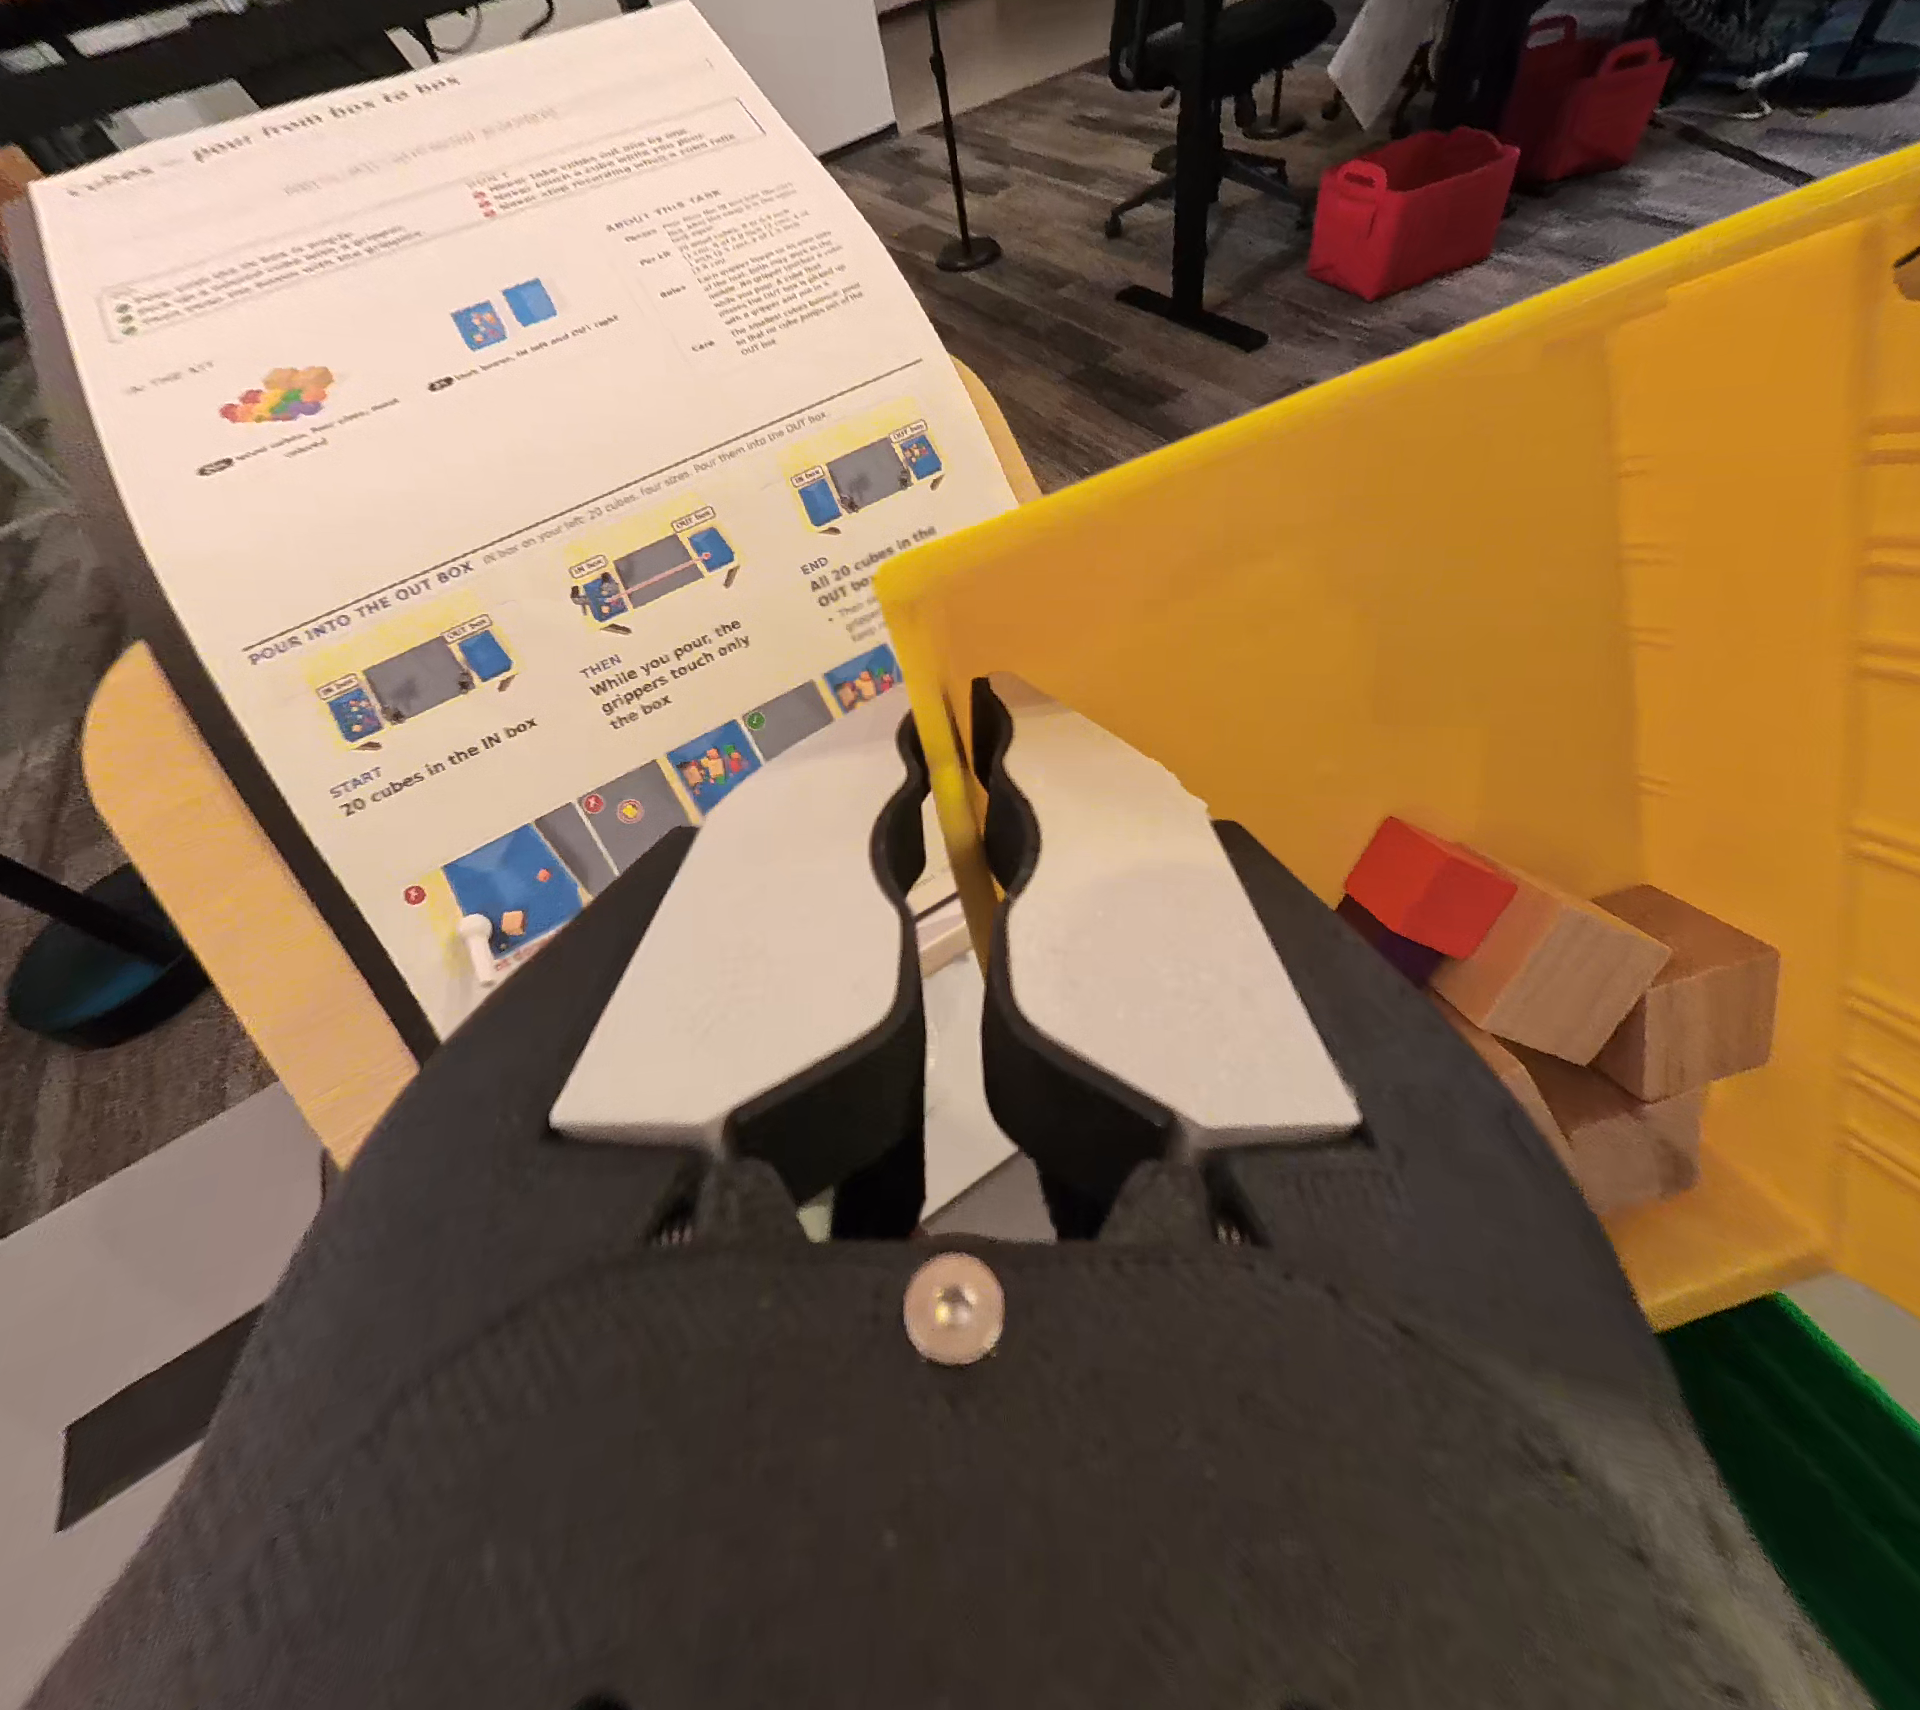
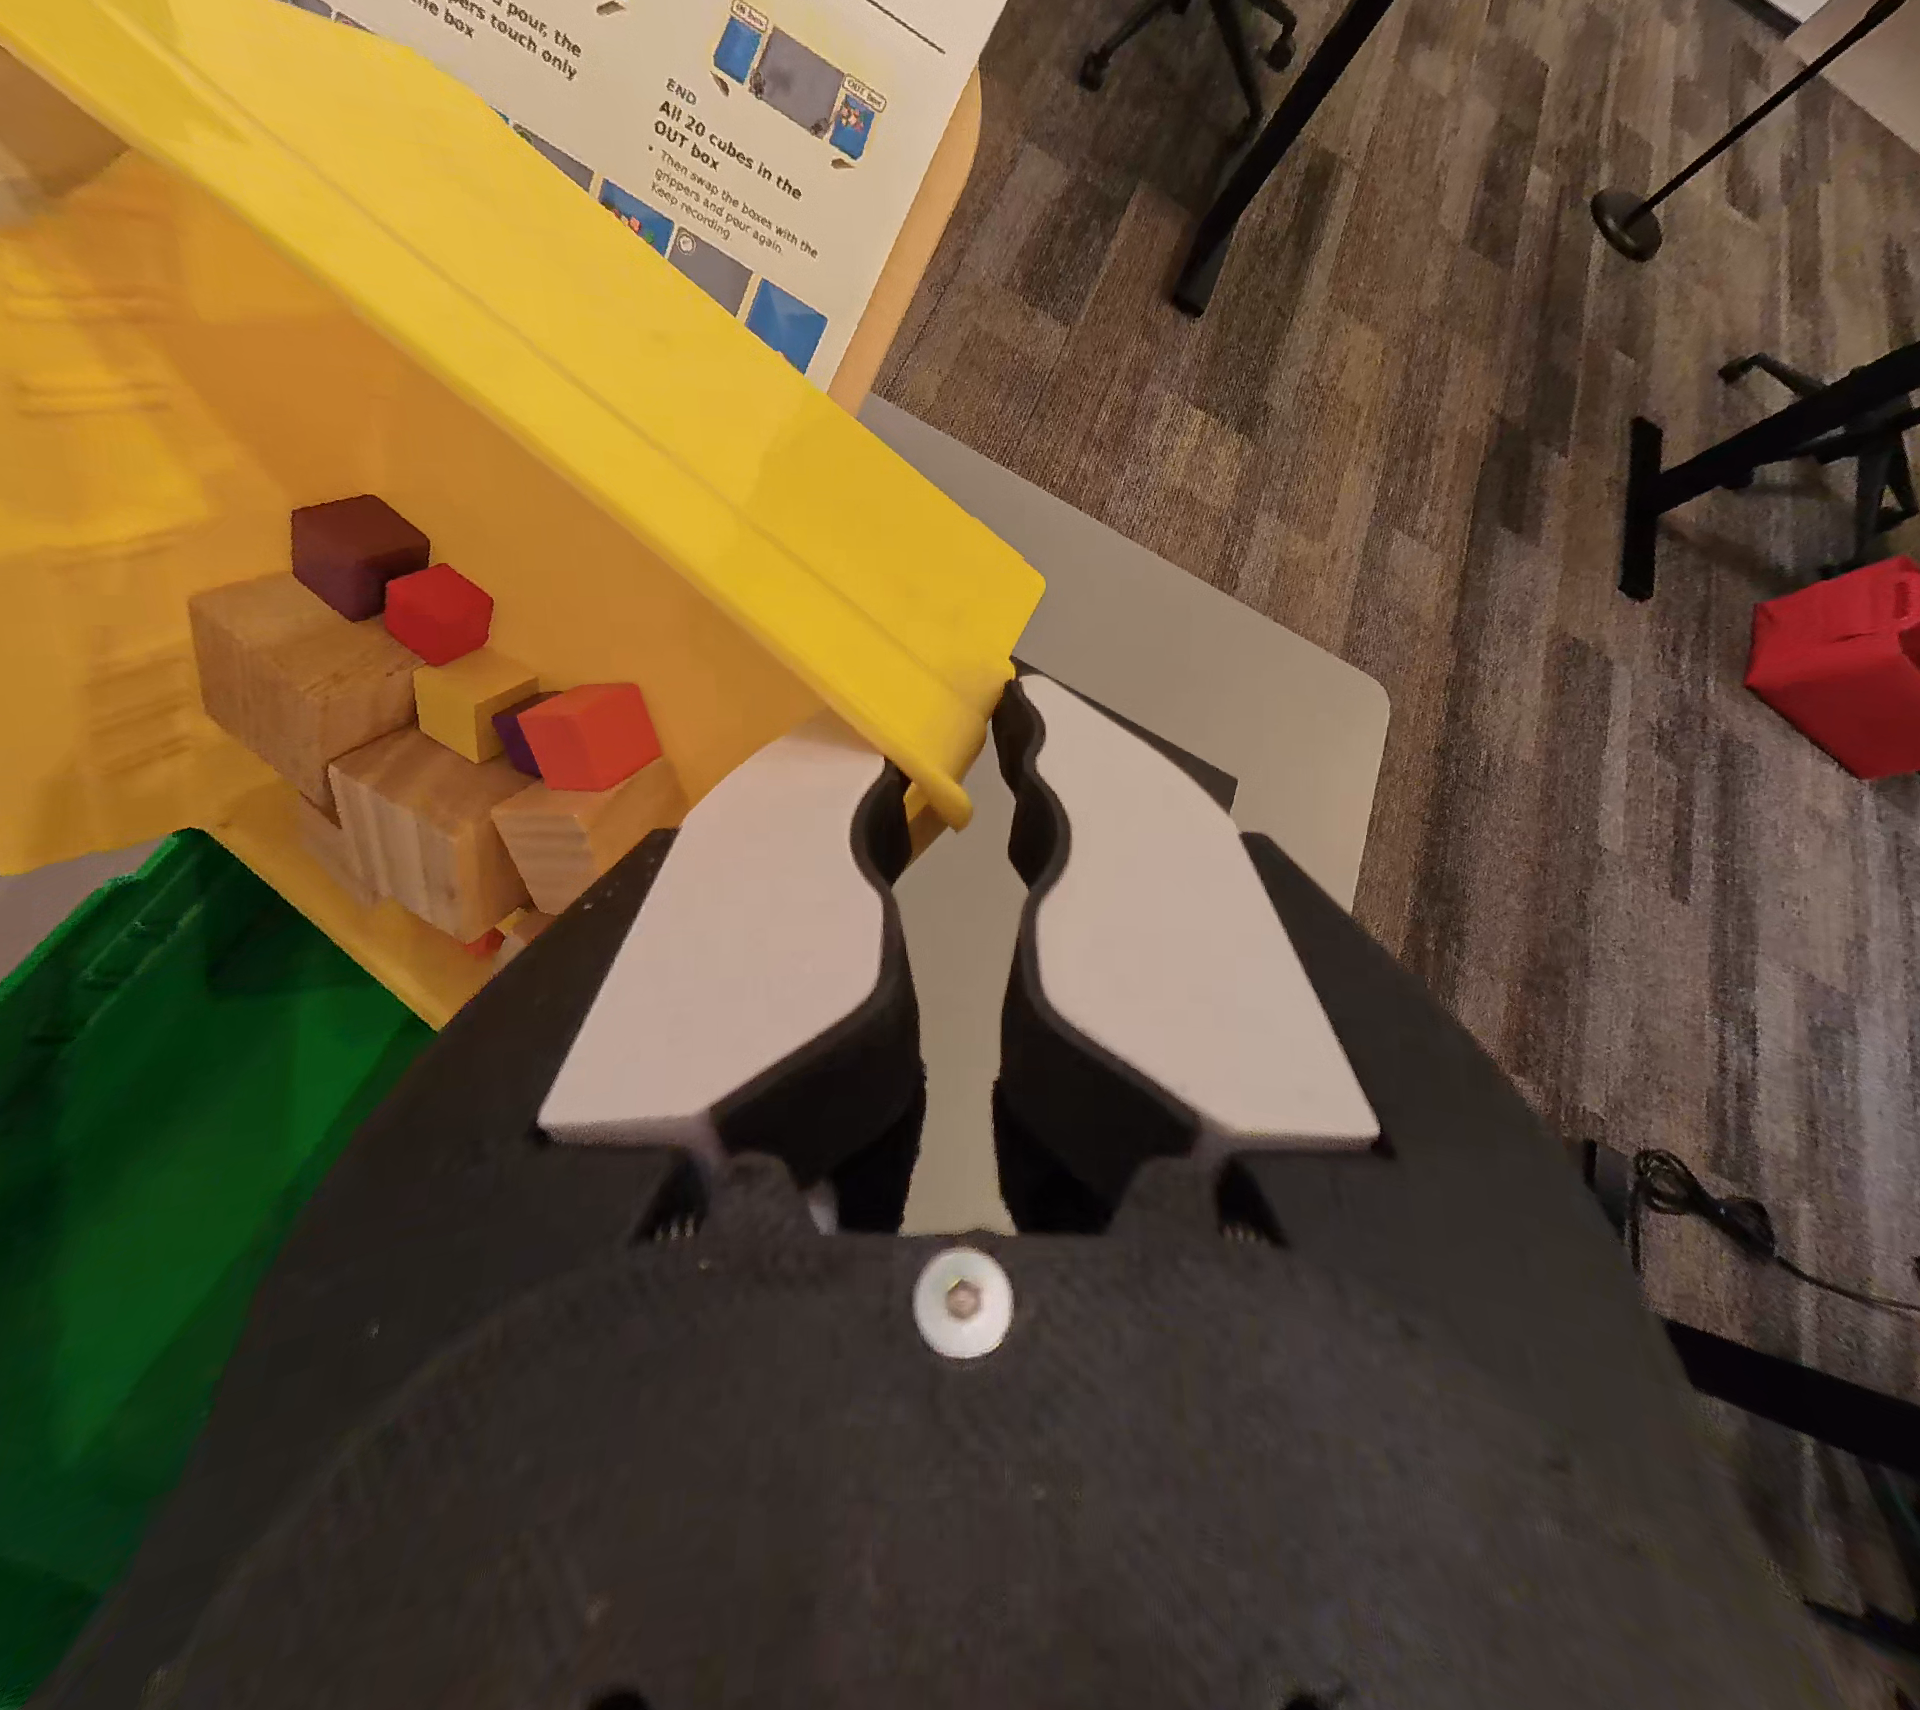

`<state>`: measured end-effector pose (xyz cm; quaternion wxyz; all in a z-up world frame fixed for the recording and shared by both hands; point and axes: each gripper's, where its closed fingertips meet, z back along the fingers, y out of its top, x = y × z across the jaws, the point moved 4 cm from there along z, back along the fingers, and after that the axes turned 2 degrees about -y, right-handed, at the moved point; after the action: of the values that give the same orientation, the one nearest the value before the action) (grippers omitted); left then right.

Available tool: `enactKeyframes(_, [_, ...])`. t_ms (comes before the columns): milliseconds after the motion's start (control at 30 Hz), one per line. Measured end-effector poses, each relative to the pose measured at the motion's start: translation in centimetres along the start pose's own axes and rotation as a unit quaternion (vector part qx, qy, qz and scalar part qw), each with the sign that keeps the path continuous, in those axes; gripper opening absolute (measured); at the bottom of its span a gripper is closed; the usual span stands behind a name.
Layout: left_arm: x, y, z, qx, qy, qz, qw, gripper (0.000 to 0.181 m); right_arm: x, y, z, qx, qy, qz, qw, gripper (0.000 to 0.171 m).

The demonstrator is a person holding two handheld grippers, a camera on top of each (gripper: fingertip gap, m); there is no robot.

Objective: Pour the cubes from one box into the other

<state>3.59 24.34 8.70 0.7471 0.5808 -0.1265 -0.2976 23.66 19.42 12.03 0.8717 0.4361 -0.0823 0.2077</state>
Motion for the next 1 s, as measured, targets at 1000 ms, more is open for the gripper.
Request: enactKeyframes(1000, [0.8,-0.5,2.7,0.099,0.059,-0.024,0.993,0.005,-1.4,-0.7,1.6,0.104,-0.044,0.021,0.993,0.009])
